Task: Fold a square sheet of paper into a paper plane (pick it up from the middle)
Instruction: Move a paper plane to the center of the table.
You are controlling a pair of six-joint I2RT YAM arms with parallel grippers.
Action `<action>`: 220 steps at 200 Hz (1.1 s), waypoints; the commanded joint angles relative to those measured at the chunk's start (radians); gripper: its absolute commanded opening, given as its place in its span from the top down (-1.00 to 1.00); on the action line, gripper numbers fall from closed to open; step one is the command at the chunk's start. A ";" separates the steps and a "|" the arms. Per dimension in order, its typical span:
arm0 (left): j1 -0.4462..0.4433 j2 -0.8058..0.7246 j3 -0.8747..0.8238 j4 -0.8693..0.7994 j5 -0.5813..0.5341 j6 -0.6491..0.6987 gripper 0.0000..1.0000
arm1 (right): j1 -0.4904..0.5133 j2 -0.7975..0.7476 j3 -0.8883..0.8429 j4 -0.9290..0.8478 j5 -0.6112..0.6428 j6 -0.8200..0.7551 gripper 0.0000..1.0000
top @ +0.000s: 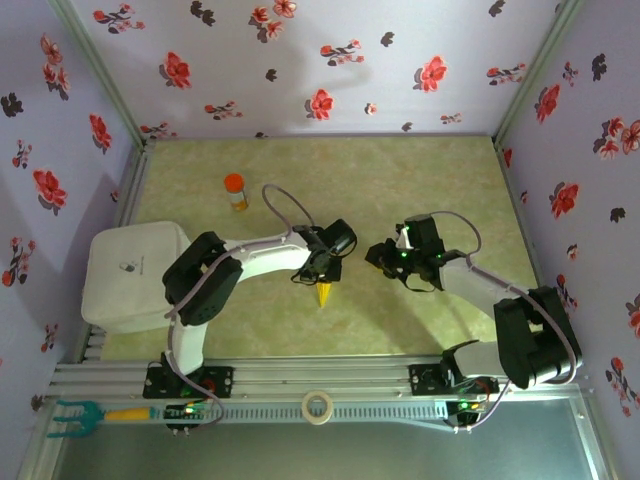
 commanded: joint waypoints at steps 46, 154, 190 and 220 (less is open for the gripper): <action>0.001 0.030 0.026 -0.037 -0.020 -0.017 0.71 | -0.006 0.006 -0.014 -0.002 0.009 -0.011 0.47; -0.012 0.088 0.032 -0.072 -0.051 -0.042 0.45 | -0.007 -0.001 -0.016 0.001 0.002 -0.015 0.46; -0.022 0.115 0.062 -0.127 -0.091 -0.089 0.31 | -0.012 -0.019 -0.012 -0.021 0.006 -0.027 0.46; -0.027 0.140 0.085 -0.159 -0.106 -0.132 0.18 | -0.016 -0.059 0.000 -0.096 0.043 -0.068 0.46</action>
